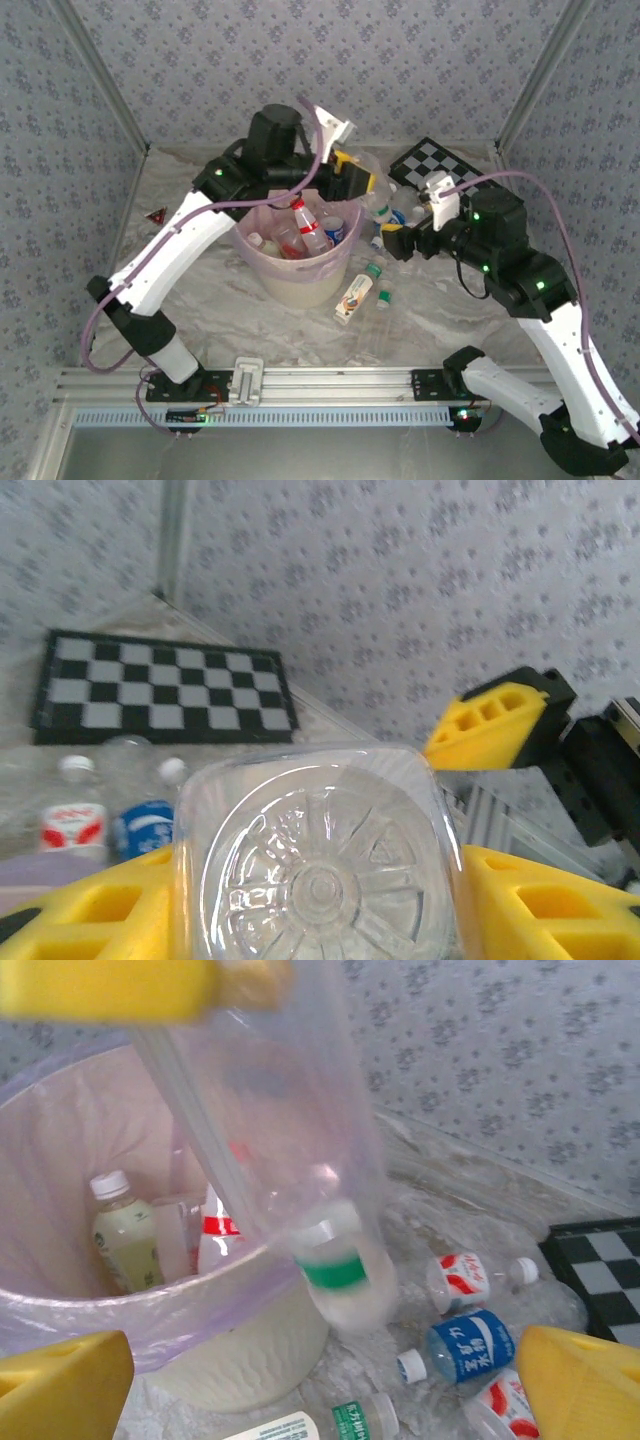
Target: Put the plastic bottles in the bin
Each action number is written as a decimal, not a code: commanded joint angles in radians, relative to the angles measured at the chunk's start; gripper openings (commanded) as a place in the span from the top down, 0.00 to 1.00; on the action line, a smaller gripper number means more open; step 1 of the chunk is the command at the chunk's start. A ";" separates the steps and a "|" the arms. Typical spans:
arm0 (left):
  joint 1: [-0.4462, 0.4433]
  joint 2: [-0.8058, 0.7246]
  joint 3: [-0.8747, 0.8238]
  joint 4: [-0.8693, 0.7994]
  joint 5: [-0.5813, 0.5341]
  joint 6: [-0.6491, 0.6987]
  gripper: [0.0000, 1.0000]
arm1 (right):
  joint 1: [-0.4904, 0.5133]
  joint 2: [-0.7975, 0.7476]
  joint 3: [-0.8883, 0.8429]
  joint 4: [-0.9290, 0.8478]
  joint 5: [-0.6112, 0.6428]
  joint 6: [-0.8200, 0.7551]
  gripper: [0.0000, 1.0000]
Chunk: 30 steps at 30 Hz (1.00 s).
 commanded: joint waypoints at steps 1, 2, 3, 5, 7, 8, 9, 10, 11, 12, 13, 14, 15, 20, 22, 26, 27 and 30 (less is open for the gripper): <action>0.042 -0.113 0.052 0.032 -0.075 0.042 0.78 | -0.060 -0.034 -0.035 -0.044 -0.003 0.066 0.00; 0.057 -0.137 0.043 0.033 -0.091 0.047 0.80 | -0.078 -0.038 -0.053 -0.042 -0.002 0.080 0.00; 0.070 -0.161 0.032 0.033 -0.105 0.049 0.81 | -0.092 -0.042 -0.067 -0.040 0.002 0.092 0.00; 0.105 -0.214 0.000 0.032 -0.144 0.055 0.86 | -0.121 -0.046 -0.094 -0.040 -0.003 0.108 0.00; 0.130 -0.255 -0.055 0.030 -0.204 0.051 0.94 | -0.148 -0.040 -0.108 -0.034 -0.019 0.129 0.00; 0.131 -0.263 -0.076 0.015 -0.249 0.060 0.99 | -0.163 -0.032 -0.108 -0.031 -0.024 0.142 0.00; 0.132 -0.260 -0.084 -0.006 -0.282 0.066 1.00 | -0.173 -0.025 -0.140 -0.029 -0.026 0.152 0.00; 0.132 -0.251 -0.094 -0.031 -0.327 0.067 1.00 | -0.181 -0.015 -0.145 -0.029 -0.021 0.166 0.00; 0.133 -0.240 -0.104 -0.051 -0.360 0.068 1.00 | -0.190 -0.007 -0.146 -0.034 -0.012 0.179 0.00; 0.134 -0.232 -0.113 -0.066 -0.381 0.072 1.00 | -0.196 0.002 -0.145 -0.042 -0.002 0.188 0.00; 0.133 -0.221 -0.120 -0.091 -0.407 0.070 1.00 | -0.208 0.012 -0.146 -0.055 0.011 0.197 0.00; 0.133 -0.211 -0.128 -0.106 -0.419 0.069 1.00 | -0.223 0.021 -0.148 -0.073 0.022 0.209 0.00; 0.133 -0.203 -0.133 -0.115 -0.424 0.072 1.00 | -0.240 0.030 -0.150 -0.087 0.030 0.217 0.00; 0.133 -0.157 -0.187 -0.130 -0.401 0.062 1.00 | -0.345 0.057 -0.188 -0.140 -0.014 0.255 0.00; 0.133 -0.139 -0.209 -0.124 -0.360 0.049 1.00 | -0.380 0.057 -0.205 -0.143 -0.037 0.264 0.00; 0.134 -0.107 -0.240 -0.125 -0.312 0.019 1.00 | -0.432 0.064 -0.228 -0.139 -0.097 0.272 0.00; 0.133 -0.103 -0.250 -0.120 -0.306 0.014 1.00 | -0.440 0.067 -0.231 -0.138 -0.106 0.272 0.00; 0.133 -0.085 -0.280 -0.115 -0.286 0.000 1.00 | -0.452 0.073 -0.248 -0.134 -0.122 0.276 0.00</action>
